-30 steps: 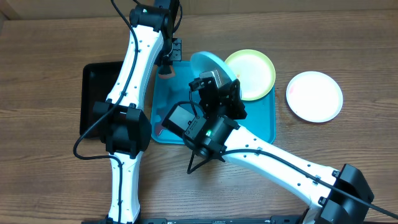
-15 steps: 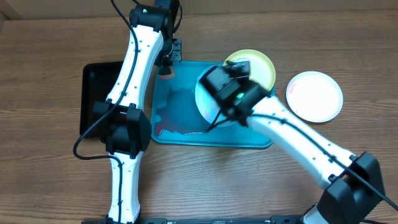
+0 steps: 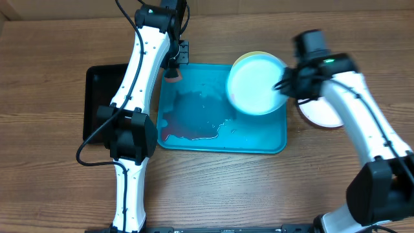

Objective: Clean dirty plates on tray and stack at the side
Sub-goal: 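Lift the light-blue plate with the right gripper and carry it right, then lower the light-blue plate onto the white plate and release, then move right gripper to the yellow plate and pinch its rim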

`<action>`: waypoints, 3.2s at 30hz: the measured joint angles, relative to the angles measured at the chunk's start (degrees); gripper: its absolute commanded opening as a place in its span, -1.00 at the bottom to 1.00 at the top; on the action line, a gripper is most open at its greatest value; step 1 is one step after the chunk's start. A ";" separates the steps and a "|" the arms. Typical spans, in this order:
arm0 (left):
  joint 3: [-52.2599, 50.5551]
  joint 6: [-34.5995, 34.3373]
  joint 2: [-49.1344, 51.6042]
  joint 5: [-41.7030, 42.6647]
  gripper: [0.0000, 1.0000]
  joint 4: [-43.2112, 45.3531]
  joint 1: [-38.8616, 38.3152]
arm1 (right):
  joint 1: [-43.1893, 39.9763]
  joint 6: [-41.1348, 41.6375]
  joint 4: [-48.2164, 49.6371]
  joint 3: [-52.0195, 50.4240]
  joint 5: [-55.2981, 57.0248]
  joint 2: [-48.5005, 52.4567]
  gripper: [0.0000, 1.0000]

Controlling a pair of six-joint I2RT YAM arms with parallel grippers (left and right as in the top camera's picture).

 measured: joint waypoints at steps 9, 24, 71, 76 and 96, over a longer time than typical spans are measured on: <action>0.00 0.00 0.00 0.00 -0.92 0.00 0.00 | -21.99 -2.51 -1.31 -0.02 -4.61 0.00 -0.92; 0.00 0.00 0.00 0.00 -0.92 0.20 0.00 | -34.32 -2.03 8.85 -11.39 -2.89 0.00 -0.92; 0.00 -0.02 0.00 0.00 -0.92 0.46 0.00 | -0.98 16.94 14.38 -3.72 -5.81 9.05 -0.21; 0.00 -0.02 0.00 0.00 -0.92 0.48 0.00 | -0.87 18.49 13.86 -3.98 -4.72 12.92 -0.42; 0.00 -0.02 0.00 0.00 -0.91 0.87 -0.13 | 4.28 14.47 14.86 -4.07 -8.13 17.27 -0.92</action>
